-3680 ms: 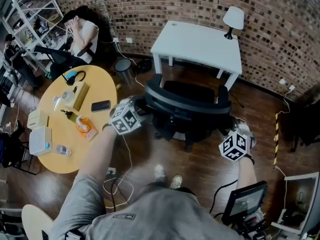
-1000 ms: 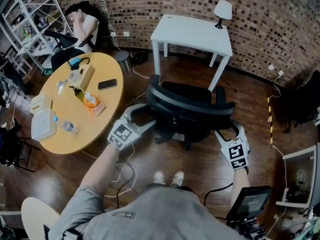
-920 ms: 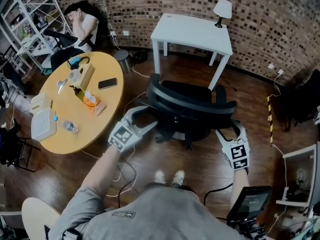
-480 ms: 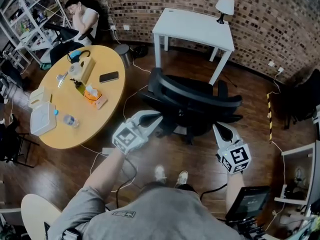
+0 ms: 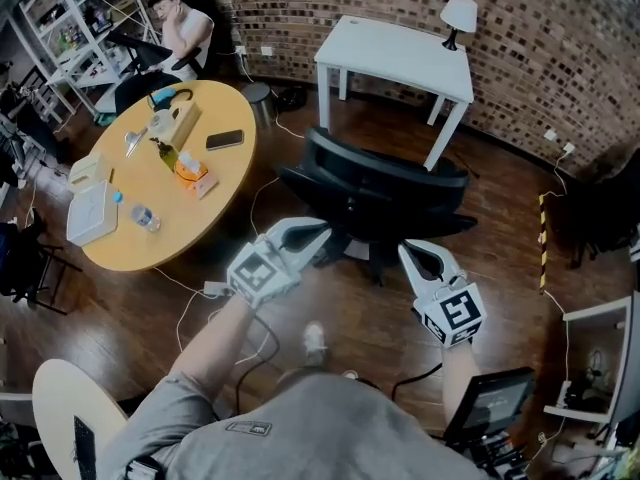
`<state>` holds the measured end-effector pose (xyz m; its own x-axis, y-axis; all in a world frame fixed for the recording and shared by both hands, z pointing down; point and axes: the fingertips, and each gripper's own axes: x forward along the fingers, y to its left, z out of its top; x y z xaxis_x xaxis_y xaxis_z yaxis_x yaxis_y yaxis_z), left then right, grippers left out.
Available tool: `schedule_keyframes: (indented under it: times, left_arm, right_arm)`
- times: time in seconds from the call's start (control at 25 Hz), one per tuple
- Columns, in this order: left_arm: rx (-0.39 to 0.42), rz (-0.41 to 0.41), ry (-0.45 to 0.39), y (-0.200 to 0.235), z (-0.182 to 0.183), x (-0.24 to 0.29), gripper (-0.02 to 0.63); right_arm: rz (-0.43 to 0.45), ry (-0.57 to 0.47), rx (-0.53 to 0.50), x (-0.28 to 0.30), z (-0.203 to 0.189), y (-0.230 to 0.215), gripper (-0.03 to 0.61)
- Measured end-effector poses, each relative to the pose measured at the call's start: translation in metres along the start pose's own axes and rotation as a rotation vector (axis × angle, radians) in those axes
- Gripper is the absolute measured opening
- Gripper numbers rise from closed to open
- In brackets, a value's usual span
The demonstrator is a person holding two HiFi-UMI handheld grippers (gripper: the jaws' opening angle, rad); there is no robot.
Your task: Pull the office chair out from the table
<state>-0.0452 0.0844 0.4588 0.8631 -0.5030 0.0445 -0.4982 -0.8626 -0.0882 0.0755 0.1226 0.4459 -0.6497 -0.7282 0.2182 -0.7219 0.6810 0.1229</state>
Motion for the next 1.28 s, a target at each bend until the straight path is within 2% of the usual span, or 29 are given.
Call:
schedule_keyframes:
  times: [0.36,0.52,0.88,1.28]
  left_arm:
    - [0.007,0.039,-0.030,-0.083,0.030,-0.007,0.002]
    - [-0.007,0.053,-0.061,-0.111,0.048,-0.022,0.002]
    - [0.003,0.030,-0.082,-0.143,0.064,-0.038,0.002]
    - [-0.001,-0.005,-0.107,-0.136,0.078,-0.047,0.002]
  right_arm:
    - [0.033,-0.043,-0.003,-0.071,0.003,0.025,0.014]
    - [0.047,-0.074,0.033,-0.089,0.010,0.045,0.014]
    - [0.049,-0.107,0.066,-0.097,0.013,0.071,0.012]
    - [0.022,-0.105,0.051,-0.089,0.028,0.080,0.012]
